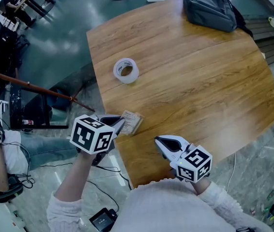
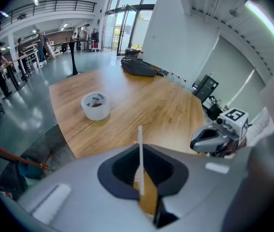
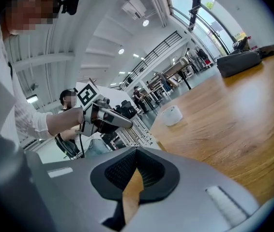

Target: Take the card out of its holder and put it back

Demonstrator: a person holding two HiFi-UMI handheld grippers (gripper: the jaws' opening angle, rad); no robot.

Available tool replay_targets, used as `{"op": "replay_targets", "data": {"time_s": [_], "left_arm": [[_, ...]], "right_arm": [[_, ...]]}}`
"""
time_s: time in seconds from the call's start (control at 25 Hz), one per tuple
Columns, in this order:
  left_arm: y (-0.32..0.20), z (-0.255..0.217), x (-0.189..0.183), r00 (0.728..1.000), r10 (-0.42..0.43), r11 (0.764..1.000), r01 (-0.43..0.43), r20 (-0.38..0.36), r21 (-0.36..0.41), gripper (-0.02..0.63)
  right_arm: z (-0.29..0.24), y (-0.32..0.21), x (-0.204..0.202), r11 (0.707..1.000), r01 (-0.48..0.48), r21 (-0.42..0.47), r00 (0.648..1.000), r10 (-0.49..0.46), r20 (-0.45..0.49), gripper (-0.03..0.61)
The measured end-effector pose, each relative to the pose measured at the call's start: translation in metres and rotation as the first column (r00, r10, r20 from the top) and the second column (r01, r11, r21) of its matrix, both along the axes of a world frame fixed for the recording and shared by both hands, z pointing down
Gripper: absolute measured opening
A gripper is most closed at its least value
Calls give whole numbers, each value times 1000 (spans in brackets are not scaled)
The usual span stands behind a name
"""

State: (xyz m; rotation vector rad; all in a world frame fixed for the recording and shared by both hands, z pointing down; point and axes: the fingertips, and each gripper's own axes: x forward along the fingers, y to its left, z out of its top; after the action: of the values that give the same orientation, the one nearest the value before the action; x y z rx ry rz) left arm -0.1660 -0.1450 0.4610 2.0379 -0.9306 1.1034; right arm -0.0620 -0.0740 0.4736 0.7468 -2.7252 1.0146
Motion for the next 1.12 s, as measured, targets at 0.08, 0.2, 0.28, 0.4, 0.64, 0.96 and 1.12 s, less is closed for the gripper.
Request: {"op": "replay_targets", "data": {"time_s": [0.08,0.2,0.28,0.4,0.64,0.96,1.12], "left_arm": [[1,-4,-1,1000,0,1000,0,1,7,20],[1,-11,-1,1000,-1,1000,1,5,19,20],[2,-15,-2,1000,2,1000,-3,11,28,20],[4,-19,-4,1000,7,999,-8,18,37,20],[6,-30,-7,1000,13,998,-15,28,66,20],[6,-46,-4,999,27,994,-31,35,103,20],[6,-58,-1,999,30,990,-33,22,134,20]], "right_arm": [[-2,1,0,1000,-1,5,1000,1,1,-3],[-5,1,2,1000,-7,11,1000,7,5,-3],[-6,3,2,1000,-6,15,1000,6,7,-3],[-10,7,0,1000,0,29,1000,0,11,-3],[-16,10,0,999,0,47,1000,0,18,-3],[-23,13,4,998,-7,64,1000,6,17,-3],[-26,15,5,997,-5,72,1000,3,16,-3]]}}
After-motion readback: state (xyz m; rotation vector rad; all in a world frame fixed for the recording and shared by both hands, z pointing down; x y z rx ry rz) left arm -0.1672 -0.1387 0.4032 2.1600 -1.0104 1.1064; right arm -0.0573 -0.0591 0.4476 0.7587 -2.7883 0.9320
